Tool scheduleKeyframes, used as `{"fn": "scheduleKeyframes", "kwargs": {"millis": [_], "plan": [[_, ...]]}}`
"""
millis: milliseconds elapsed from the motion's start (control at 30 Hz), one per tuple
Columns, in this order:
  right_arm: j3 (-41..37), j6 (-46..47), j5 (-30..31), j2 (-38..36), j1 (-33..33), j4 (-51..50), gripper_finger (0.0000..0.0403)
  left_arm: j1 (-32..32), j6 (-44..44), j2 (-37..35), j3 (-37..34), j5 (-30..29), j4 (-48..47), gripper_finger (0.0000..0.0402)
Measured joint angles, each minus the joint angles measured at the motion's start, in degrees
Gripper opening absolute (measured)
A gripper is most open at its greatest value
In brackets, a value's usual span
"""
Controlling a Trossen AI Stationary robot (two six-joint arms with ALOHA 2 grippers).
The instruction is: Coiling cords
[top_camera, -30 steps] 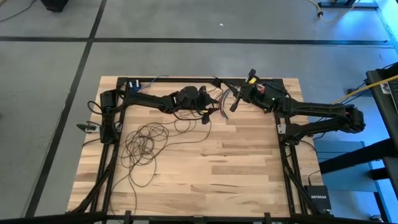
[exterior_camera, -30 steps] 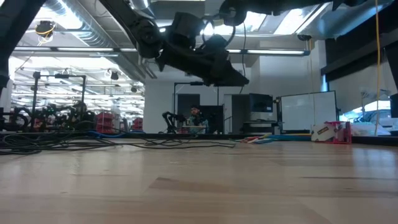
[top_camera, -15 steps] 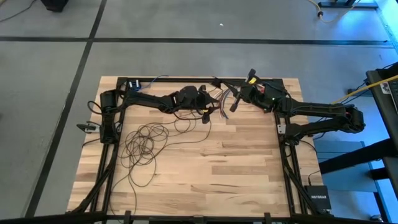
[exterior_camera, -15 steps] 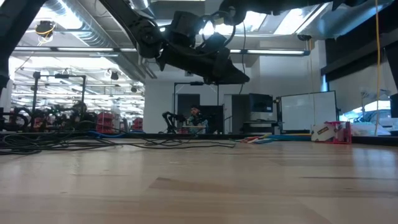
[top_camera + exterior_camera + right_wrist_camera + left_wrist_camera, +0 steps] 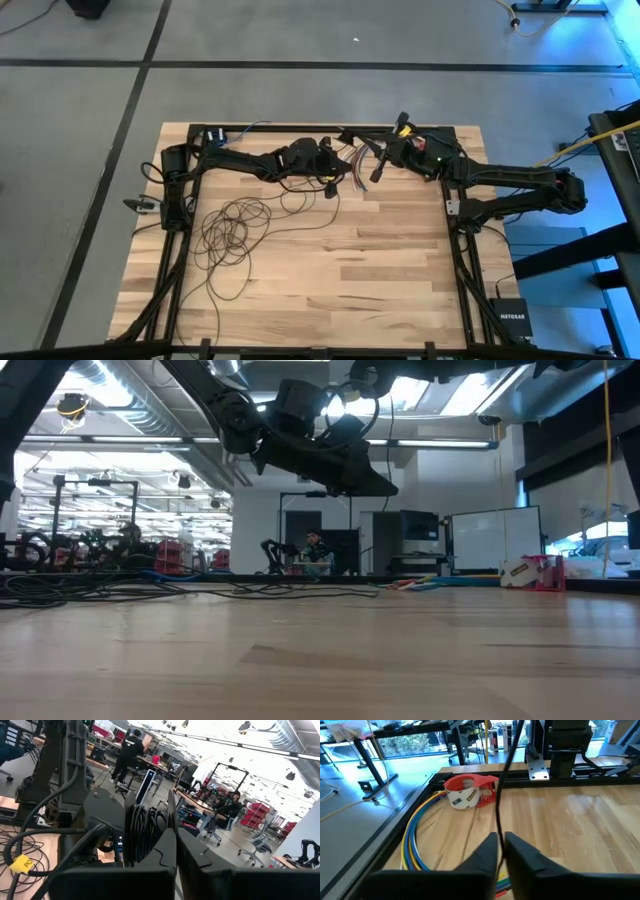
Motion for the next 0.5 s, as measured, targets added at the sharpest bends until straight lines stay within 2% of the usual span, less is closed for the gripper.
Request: {"fn": "scheduleKeyframes", "kwargs": {"millis": [133, 367, 500], "plan": [[-0.03, -0.05, 0.01, 0.01, 0.0, -0.35, 0.0003, 0.02, 1.36, 0.0, 0.0, -0.69, -1.95, 0.001], [-0.2, -0.26, 0.15, 0.17, -0.04, -2.27, 0.0003, 1.09, 7.0, -0.55, 0.17, -13.7, -8.18, 0.0007], [-0.2, -0.49, 0.64, 0.17, -0.03, -2.19, 0.0003, 2.36, 7.65, -3.92, 0.14, -15.07, -14.37, 0.0004]]}}
